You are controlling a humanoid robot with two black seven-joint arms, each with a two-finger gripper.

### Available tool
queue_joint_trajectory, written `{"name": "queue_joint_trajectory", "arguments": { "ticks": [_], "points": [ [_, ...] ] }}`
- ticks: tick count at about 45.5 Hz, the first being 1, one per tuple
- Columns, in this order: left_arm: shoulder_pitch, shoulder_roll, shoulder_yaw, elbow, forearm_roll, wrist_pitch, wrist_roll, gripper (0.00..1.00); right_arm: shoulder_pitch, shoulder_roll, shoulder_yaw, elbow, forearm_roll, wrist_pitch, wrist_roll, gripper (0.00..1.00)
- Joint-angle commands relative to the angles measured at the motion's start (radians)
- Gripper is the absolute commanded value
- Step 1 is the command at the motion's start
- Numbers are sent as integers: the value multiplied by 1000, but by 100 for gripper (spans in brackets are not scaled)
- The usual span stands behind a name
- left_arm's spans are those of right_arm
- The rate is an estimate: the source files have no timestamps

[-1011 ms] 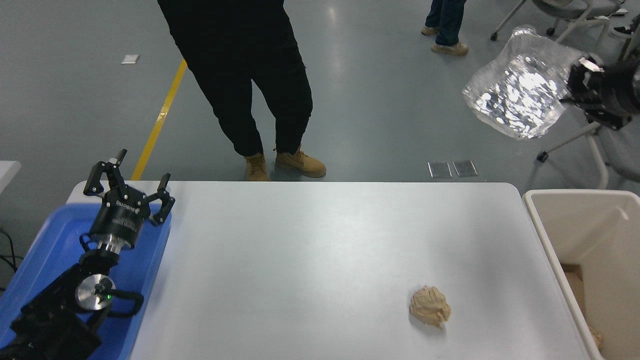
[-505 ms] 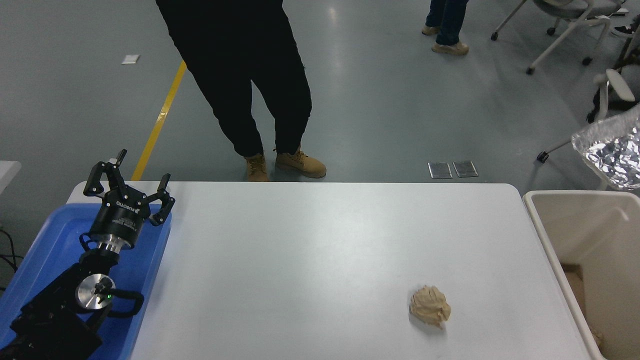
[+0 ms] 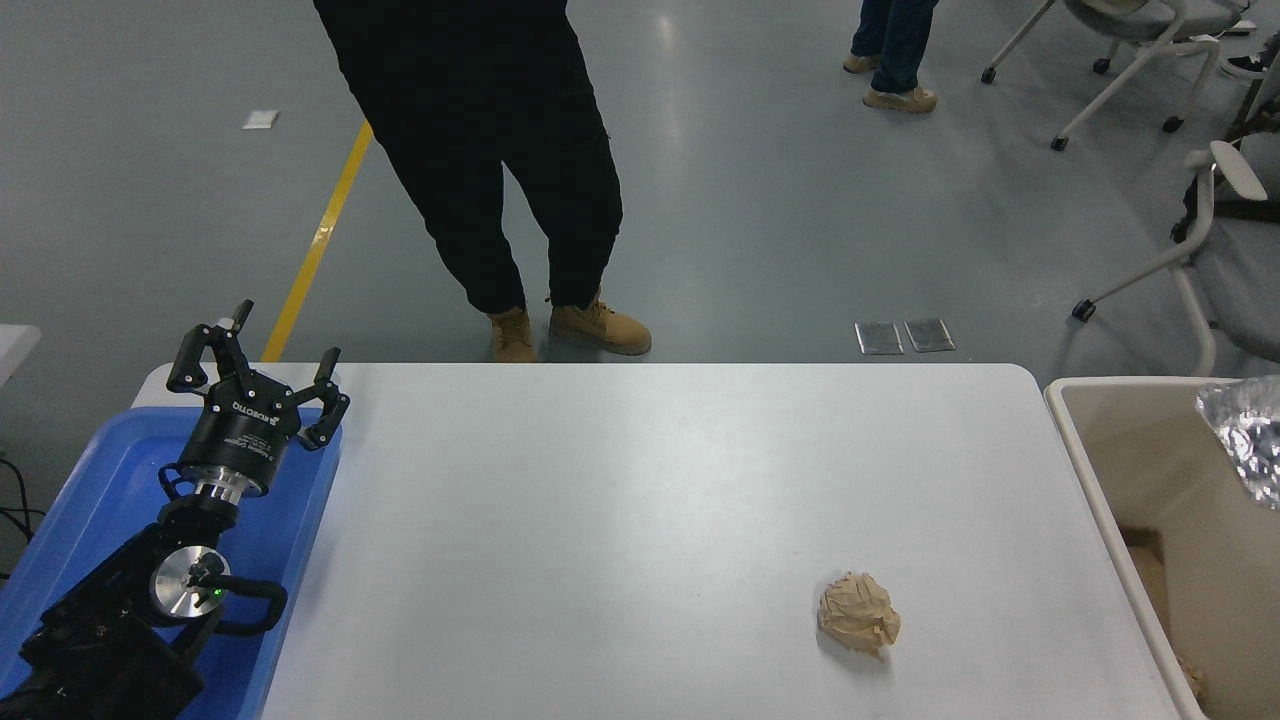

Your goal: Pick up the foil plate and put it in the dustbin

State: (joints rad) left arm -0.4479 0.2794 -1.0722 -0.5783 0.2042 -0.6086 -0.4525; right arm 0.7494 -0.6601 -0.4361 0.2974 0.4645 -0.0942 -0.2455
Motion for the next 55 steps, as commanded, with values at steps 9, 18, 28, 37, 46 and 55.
{"name": "queue_joint_trajectory", "arguments": {
  "ticks": [9, 18, 28, 37, 46, 55],
  "points": [
    [0, 0, 0, 0, 0, 0, 0, 98, -113, 93, 73, -8, 6, -99, 2, 0],
    [0, 0, 0, 0, 0, 1, 0, 98, -114, 96, 73, -8, 5, -99, 2, 0],
    [0, 0, 0, 0, 0, 0, 0, 98, -113, 106, 69, -9, -10, -99, 2, 0],
    [0, 0, 0, 0, 0, 0, 0, 98, -113, 102, 53, -9, -18, -114, 2, 94],
    [0, 0, 0, 0, 0, 0, 0, 98, -84, 102, 51, 11, -18, -104, 2, 100],
    [0, 0, 0, 0, 0, 0, 0, 98, 48, 80, -65, 48, -30, -98, 2, 100]
  ]
}}
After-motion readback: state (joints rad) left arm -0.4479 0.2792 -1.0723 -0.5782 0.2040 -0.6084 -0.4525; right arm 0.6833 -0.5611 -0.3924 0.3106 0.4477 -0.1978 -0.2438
